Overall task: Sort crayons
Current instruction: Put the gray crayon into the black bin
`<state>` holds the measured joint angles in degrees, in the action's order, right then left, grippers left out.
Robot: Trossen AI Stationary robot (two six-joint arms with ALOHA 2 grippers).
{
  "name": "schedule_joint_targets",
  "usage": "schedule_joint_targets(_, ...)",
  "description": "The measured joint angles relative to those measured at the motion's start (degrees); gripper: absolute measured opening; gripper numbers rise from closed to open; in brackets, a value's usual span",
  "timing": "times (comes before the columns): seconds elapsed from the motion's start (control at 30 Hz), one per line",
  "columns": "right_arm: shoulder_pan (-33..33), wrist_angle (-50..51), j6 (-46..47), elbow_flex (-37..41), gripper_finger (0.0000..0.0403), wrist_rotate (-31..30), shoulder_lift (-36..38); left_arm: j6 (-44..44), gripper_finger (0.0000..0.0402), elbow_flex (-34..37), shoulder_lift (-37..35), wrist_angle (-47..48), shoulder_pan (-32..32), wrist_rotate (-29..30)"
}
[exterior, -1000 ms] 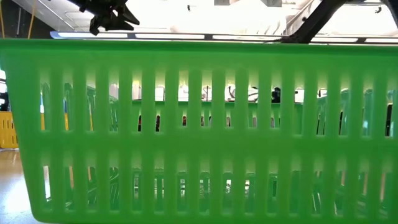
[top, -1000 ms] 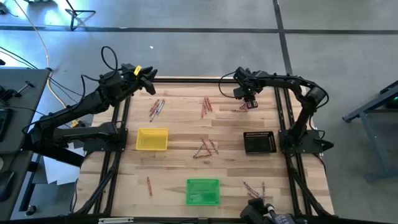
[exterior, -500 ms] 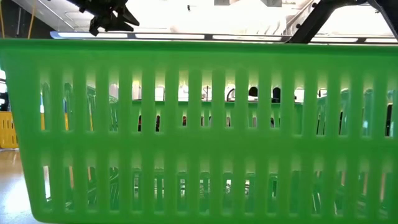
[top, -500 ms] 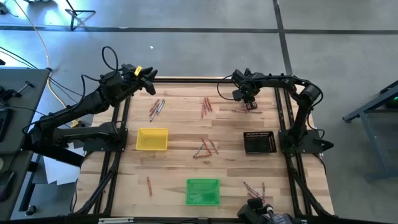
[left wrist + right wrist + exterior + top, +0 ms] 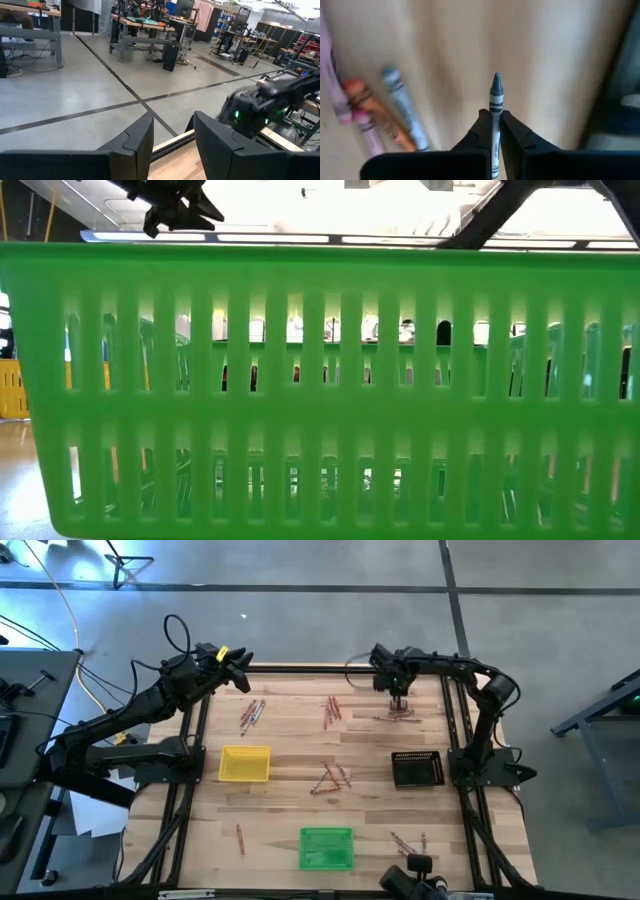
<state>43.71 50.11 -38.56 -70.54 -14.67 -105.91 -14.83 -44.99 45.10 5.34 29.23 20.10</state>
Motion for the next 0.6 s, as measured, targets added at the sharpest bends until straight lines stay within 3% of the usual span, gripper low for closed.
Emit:
schedule_joint_targets(0.13,-0.58,7.54,8.37,-6.22,0.0003,1.76,3.01,0.02,0.0126,0.00,0.00,0.02,-0.02,0.00)
schedule_joint_targets(0.27,-2.12,18.82,23.64,-12.00,0.0002,10.14,6.77,0.02,0.0126,0.00,0.00,0.02,-0.02,0.00)
schedule_joint_targets(0.37,-5.38,23.68,35.20,-12.40,0.0002,14.89,10.21,0.04,0.0126,0.00,0.00,0.00,0.00,0.00)
schedule_joint_targets(0.6,-18.93,24.40,52.36,-7.47,0.0001,15.41,19.77,2.03,0.0126,0.00,0.00,-0.03,0.04,0.05)
